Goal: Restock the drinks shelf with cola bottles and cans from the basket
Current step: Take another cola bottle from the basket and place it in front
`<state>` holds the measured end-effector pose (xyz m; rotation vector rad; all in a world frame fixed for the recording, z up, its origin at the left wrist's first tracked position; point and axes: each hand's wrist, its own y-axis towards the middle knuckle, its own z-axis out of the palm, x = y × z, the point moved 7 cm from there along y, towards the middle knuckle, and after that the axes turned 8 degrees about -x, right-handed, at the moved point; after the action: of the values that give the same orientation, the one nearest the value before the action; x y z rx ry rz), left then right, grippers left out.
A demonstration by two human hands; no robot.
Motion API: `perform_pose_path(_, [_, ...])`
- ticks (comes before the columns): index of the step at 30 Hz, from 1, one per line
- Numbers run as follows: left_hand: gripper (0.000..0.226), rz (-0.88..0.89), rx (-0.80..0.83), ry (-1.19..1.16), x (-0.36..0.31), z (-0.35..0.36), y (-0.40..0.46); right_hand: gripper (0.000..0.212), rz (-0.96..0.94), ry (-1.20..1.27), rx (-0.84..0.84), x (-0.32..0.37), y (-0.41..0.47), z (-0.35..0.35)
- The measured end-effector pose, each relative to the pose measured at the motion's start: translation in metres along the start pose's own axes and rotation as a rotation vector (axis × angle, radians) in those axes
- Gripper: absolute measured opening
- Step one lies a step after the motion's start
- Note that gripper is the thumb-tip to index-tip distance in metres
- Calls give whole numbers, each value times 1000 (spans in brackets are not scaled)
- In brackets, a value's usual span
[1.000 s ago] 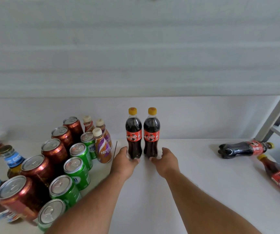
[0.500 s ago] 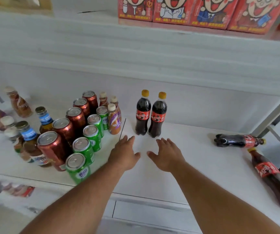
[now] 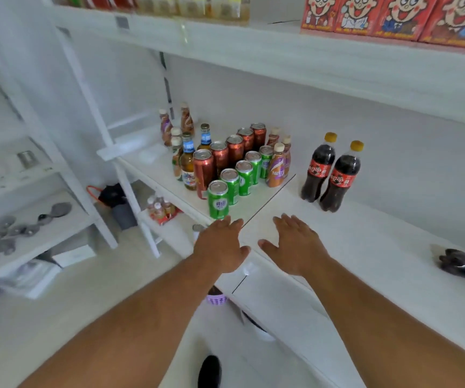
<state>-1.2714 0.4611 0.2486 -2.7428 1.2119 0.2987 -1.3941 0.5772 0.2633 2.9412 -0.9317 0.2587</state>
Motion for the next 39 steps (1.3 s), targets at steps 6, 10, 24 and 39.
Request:
perform_pose_path(6, [76, -236, -53, -1, 77, -15, -98, 79, -299, 103, 34, 105, -50, 10])
perform_pose_path(10, [76, -406, -85, -2, 137, -29, -163, 75, -457, 142, 67, 181, -73, 20])
perform_pose_path(24, [80, -1028, -248, -107, 421, -74, -444, 82, -950, 105, 269, 534, -188, 98])
perform_pose_path(39, [66, -1420, -350, -339, 625, -85, -647, 79, -1150, 52, 420, 812, -291, 176])
